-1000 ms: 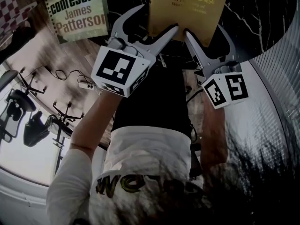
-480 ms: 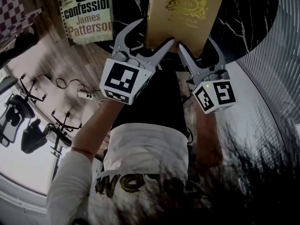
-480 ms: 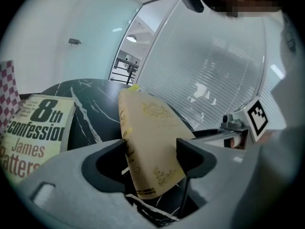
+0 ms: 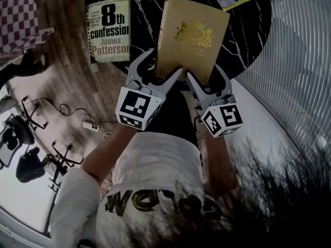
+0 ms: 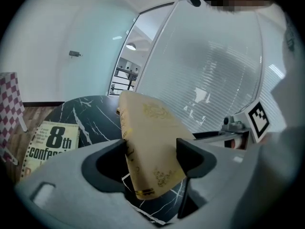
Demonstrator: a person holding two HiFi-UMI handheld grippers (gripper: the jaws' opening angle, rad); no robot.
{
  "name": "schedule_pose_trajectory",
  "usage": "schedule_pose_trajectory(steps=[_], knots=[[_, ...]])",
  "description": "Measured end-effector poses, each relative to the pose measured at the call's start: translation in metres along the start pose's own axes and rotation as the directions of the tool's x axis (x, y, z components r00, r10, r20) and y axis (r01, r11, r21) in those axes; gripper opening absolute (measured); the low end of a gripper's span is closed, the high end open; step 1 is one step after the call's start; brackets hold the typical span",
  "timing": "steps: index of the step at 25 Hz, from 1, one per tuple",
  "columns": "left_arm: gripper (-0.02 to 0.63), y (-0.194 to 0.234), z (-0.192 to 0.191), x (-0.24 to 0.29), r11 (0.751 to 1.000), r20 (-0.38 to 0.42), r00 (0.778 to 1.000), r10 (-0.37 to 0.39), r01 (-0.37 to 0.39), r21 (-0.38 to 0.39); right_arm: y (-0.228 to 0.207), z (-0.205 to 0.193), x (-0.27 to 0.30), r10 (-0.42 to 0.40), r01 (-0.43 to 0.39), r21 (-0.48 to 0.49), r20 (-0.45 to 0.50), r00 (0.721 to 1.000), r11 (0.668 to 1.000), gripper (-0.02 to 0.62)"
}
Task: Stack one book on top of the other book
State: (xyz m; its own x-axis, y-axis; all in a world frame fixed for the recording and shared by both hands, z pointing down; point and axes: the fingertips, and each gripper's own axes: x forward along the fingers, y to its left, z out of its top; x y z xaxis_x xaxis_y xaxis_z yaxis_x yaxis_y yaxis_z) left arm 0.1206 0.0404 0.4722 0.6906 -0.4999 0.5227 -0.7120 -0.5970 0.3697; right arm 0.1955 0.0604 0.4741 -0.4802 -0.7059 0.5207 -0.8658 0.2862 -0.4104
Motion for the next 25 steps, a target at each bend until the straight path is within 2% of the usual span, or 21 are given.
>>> schedule_pose_trajectory(steps=[11,19,25], knots=[[0.339,-0.035,0.051,-0.056,1.000,0.066,0.998,0.014,-0.015,0.013,0.044,0.048,-0.052,0.017,-0.014,-0.040,0.057,0.998,0.999,0.334],[0.339,-0.068,0.072,-0.085,1.000,0.097,0.995,-0.004,0.004,0.002,0.064,0.070,-0.094,0.000,0.005,-0.050,0.098,0.995,0.999,0.333],[0.339,-0.072,0.084,-0.092,1.000,0.120,0.993,0.002,-0.002,-0.003,0.068,0.083,-0.101,0.010,-0.002,-0.074,0.115,0.993,0.997,0.331]])
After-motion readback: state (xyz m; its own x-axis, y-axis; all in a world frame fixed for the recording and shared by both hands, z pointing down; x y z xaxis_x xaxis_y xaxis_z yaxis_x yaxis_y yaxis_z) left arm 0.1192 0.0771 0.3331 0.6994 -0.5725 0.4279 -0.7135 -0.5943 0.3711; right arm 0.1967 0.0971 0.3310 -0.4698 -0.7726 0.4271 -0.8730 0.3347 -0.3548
